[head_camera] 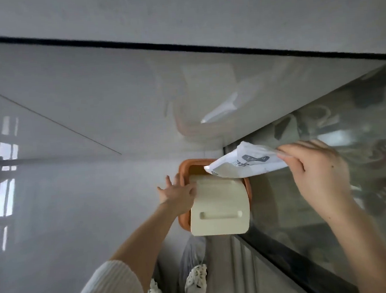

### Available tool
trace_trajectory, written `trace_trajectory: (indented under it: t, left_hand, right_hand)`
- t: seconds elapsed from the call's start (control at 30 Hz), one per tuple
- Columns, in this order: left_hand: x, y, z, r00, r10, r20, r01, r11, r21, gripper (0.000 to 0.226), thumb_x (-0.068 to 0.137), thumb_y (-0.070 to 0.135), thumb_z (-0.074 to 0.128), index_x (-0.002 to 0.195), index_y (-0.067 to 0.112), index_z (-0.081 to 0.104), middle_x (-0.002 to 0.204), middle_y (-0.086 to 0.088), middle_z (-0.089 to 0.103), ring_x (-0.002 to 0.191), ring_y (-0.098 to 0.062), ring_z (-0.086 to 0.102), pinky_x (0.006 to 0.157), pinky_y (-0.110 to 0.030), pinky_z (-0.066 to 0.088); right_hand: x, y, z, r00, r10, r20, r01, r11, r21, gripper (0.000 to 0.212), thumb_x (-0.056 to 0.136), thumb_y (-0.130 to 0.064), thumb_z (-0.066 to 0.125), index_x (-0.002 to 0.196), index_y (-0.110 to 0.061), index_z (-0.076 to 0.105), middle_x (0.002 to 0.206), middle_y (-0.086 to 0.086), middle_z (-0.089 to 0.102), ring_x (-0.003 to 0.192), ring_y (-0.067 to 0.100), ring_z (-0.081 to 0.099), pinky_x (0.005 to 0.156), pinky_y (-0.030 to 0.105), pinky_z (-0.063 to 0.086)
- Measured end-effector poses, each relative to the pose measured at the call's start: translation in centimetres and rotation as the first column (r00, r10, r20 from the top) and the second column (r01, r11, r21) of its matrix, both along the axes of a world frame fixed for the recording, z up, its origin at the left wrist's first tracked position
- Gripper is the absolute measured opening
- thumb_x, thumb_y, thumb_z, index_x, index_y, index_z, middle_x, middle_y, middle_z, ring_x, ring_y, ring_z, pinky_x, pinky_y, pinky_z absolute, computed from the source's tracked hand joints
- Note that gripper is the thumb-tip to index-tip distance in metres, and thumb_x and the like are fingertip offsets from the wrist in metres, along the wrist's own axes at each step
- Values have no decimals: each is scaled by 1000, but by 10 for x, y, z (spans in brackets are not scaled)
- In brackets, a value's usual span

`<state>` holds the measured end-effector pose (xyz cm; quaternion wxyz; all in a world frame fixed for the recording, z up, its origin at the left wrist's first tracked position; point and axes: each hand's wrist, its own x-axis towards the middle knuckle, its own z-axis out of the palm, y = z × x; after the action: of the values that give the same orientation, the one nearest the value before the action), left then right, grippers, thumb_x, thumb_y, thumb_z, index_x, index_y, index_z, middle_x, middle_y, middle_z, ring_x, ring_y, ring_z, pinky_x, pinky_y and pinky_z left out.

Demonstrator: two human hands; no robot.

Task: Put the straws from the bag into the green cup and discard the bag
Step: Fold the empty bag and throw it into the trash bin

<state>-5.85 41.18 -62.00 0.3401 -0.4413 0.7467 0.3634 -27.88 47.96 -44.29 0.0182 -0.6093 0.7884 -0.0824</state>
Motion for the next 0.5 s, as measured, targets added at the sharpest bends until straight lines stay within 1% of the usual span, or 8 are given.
trace_trajectory:
  t: [0.07, 0.1, 0.2, 0.23, 0.3, 0.37, 0.4, 0.5]
  left_hand:
    - [-1, 10, -1, 998, 56, -17, -55, 997, 51, 45, 98, 45, 17, 140, 40, 35, 156, -9, 17, 143, -42, 9, 110, -59, 27]
    - [-1, 12, -7, 996, 87, -32, -84, 994, 72, 45, 99, 43, 17, 138, 37, 37, 153, -12, 22, 141, -42, 14, 109, -56, 32]
    - [-1, 17, -14, 973, 207, -101, -193, 973, 129, 44, 99, 39, 19, 136, 31, 42, 142, -17, 35, 128, -38, 32, 106, -44, 38]
    - [1, 19, -14, 961, 241, -136, -222, 965, 139, 44, 99, 40, 22, 137, 31, 42, 141, -16, 36, 127, -35, 35, 106, -43, 38]
    - [5, 20, -16, 941, 282, -186, -257, 955, 148, 43, 99, 42, 27, 137, 32, 42, 139, -14, 37, 125, -34, 40, 106, -41, 39]
    - [7, 20, -19, 923, 309, -229, -279, 948, 155, 42, 98, 41, 32, 138, 30, 42, 139, -13, 38, 122, -34, 46, 104, -38, 40]
    - [7, 20, -19, 915, 322, -243, -289, 944, 161, 43, 98, 40, 34, 139, 29, 41, 141, -13, 36, 120, -34, 48, 103, -37, 41]
    - [7, 26, -23, 886, 368, -283, -326, 927, 184, 43, 98, 37, 37, 140, 25, 38, 148, -15, 26, 119, -37, 50, 101, -35, 40]
  right_hand:
    - [1, -1, 5, 999, 17, 36, -17, 1000, 10, 17, 83, -11, 56, 84, -11, 74, 73, 5, 71, 65, 30, 57, 56, 33, 44]
    - [1, -4, 3, 999, 26, 43, -26, 1000, 16, 16, 83, -11, 58, 84, -11, 74, 74, 5, 72, 66, 30, 57, 57, 34, 46]
    - [14, -15, -15, 997, 64, 54, -68, 994, 84, 12, 76, 0, 70, 78, -11, 74, 70, 5, 72, 62, 30, 59, 57, 36, 50]
    - [20, -19, -23, 995, 85, 50, -90, 990, 111, 12, 74, 0, 71, 76, -11, 75, 67, 5, 72, 61, 29, 59, 56, 36, 49]
    - [28, -24, -41, 993, 111, 47, -120, 960, 254, 12, 81, -9, 66, 72, -13, 72, 64, 2, 68, 64, 27, 56, 58, 32, 41]
    - [33, -31, -66, 992, 95, 83, -123, 882, 454, 23, 92, -20, 54, 72, -12, 63, 63, -2, 57, 70, 23, 48, 59, 32, 28]
    - [34, -35, -78, 993, 60, 106, -108, 834, 540, 27, 94, -24, 49, 70, -13, 57, 63, -2, 50, 71, 23, 45, 58, 32, 25]
    - [33, -46, -117, 952, -143, 272, -99, 696, 711, 39, 97, -27, 42, 61, -16, 37, 60, -3, 39, 66, 22, 41, 52, 29, 23]
